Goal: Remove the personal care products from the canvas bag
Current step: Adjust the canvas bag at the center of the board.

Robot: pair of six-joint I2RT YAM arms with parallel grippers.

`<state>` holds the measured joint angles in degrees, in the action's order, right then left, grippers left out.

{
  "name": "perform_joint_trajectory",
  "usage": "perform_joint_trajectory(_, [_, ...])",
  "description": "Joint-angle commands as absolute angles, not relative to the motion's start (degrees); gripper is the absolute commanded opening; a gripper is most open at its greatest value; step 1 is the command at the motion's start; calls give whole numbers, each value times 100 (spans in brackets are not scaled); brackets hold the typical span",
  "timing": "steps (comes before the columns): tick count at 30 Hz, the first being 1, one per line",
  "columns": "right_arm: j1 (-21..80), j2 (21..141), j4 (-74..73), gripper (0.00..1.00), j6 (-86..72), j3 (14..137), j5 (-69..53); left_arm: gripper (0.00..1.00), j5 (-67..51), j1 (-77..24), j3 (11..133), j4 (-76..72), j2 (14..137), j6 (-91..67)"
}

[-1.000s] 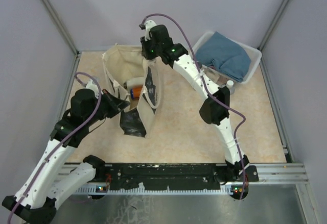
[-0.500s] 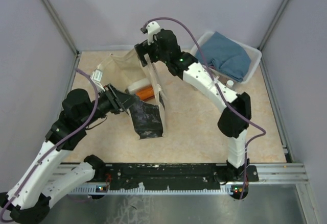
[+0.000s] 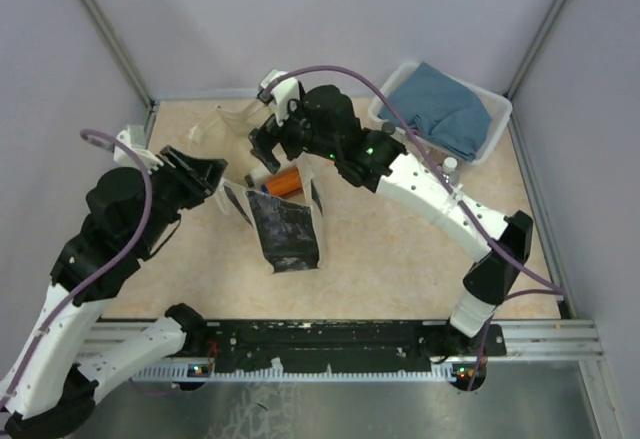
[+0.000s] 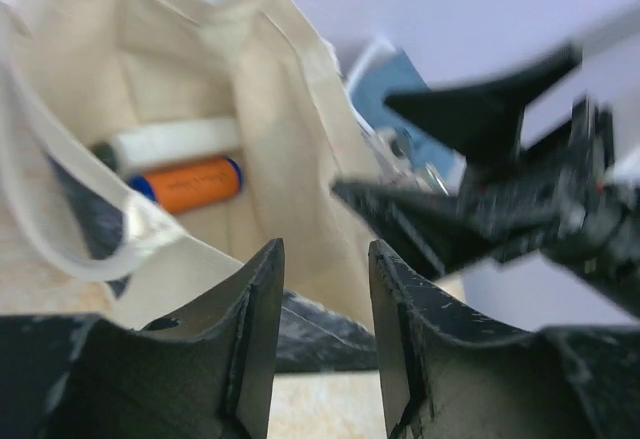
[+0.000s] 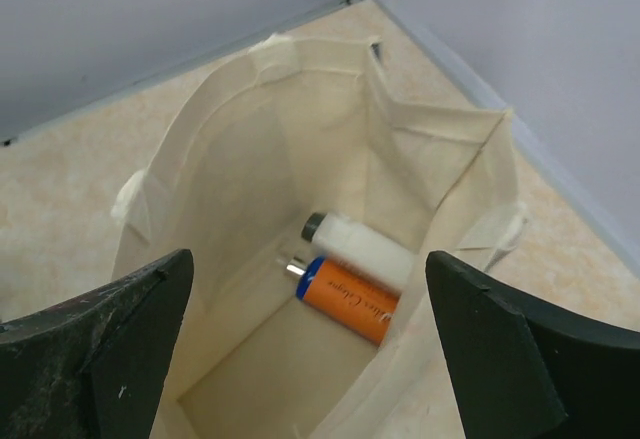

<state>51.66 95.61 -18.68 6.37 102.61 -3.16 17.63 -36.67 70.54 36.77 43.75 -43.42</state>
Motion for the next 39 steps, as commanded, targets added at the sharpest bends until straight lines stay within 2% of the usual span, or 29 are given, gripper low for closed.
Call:
perform_joint_trajectory(1, [5483, 9425, -2540, 99, 890, 10201, -685, 49, 3386, -3676, 7667, 4985, 4897, -4240])
perform_joint_trajectory(9, [6115, 9664, -2919, 99, 1287, 10204, -1004, 62, 3826, -3667, 7635, 4863, 5169, -4070])
perform_joint_trajectory(15, [6432, 10138, -3268, 99, 1448, 10446, -949, 63, 3980, -3656, 7475, 4669, 5154, -3998])
perform_joint_trajectory(16, [6433, 10207, -3269, 91, 1426, 10452, -868, 64, 4033, -3653, 7465, 4703, 5151, -4015])
perform_joint_trajectory(17, [6434, 10304, -3355, 77, 1459, 10515, -832, 66, 4070, -3644, 7448, 4695, 5147, -4008])
perform_joint_trajectory(18, [6438, 10439, -3540, 41, 1483, 10649, -807, 69, 4076, -3633, 7401, 4651, 5142, -3987])
perform_joint_trajectory(19, [6434, 10545, -3742, 0, 1501, 10773, -682, 73, 4030, -3607, 7358, 4607, 5138, -3959])
perform_joint_trajectory(22, [6480, 10511, -4089, 0, 1628, 10753, -758, 74, 3747, -3505, 7243, 4497, 5218, -3888])
perform_joint_trajectory(32, [6671, 8644, -3867, 0, 1180, 8932, -847, 75, 3468, -3087, 7630, 4558, 5928, -3594])
perform_joint_trajectory(39, [6677, 7926, -4296, 0, 1116, 8435, -446, 76, 3631, -3054, 7698, 4980, 5715, -3491])
